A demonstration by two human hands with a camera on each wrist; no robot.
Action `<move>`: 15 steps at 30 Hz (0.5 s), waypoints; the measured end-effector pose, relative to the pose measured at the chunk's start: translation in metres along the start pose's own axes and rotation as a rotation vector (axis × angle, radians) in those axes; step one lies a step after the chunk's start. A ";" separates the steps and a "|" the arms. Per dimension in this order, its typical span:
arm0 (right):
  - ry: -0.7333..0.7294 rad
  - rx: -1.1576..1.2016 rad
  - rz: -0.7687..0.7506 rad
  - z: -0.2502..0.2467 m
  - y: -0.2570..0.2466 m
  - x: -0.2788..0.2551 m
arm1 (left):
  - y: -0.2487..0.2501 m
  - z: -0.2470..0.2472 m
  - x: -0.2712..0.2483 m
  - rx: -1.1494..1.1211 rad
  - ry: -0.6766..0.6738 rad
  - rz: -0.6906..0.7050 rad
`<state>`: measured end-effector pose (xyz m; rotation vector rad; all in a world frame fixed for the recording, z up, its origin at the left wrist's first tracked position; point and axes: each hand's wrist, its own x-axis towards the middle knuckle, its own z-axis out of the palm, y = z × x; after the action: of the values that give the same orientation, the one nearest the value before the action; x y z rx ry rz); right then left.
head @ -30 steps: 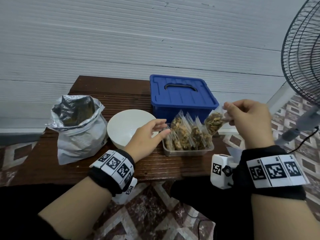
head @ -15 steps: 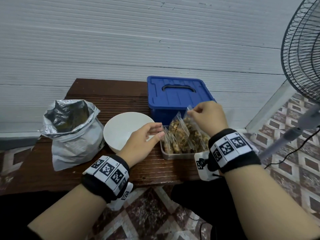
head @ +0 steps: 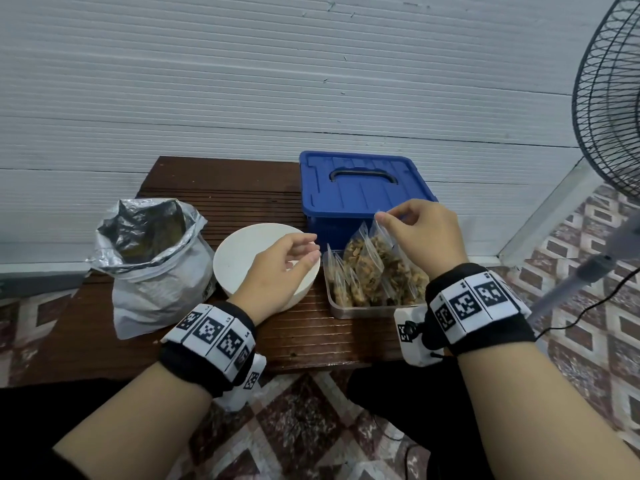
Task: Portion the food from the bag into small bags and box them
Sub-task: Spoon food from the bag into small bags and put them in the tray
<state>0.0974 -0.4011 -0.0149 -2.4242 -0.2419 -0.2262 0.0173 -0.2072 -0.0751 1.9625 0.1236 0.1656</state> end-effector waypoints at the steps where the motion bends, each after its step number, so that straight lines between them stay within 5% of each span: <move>1: -0.004 0.001 -0.005 0.000 -0.001 -0.001 | 0.000 -0.003 0.002 0.011 0.031 -0.004; 9: 0.110 -0.016 -0.034 0.001 -0.006 -0.006 | -0.011 -0.039 0.014 0.246 0.135 -0.116; 15: 0.241 0.094 -0.188 0.004 -0.020 -0.014 | -0.019 -0.041 0.025 0.606 -0.169 -0.240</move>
<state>0.0794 -0.3847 -0.0087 -2.2558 -0.3626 -0.5746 0.0345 -0.1583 -0.0754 2.5299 0.3264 -0.2225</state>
